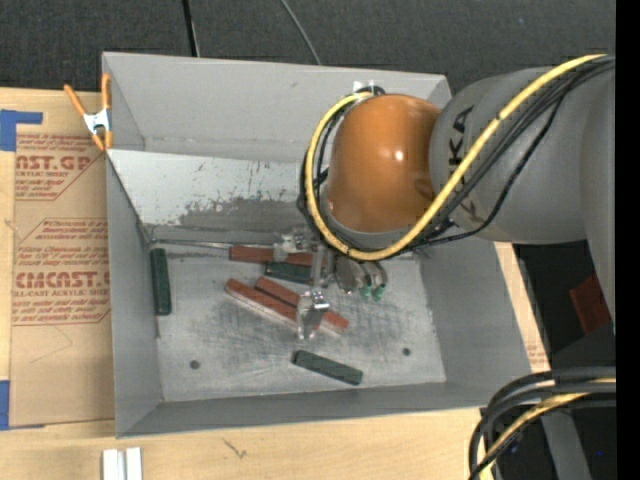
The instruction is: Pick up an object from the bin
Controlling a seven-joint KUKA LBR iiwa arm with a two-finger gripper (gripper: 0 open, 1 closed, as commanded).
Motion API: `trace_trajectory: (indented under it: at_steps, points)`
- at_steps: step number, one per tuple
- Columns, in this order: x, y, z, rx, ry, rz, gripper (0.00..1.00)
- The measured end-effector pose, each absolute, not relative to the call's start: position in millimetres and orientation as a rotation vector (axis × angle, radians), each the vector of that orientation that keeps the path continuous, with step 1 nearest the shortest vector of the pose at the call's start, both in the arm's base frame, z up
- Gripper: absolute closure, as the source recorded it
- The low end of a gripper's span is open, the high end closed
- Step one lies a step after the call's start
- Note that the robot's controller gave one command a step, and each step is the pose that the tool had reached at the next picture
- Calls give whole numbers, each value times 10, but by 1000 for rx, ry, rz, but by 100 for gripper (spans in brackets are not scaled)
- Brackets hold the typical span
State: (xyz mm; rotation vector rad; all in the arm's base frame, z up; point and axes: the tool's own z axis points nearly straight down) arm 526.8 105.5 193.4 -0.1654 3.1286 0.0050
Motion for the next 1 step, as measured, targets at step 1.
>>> trace_trajectory:
  at_steps: [1]
  points:
    - [5579, 985, 1232, -409, 3108, -1, 0]
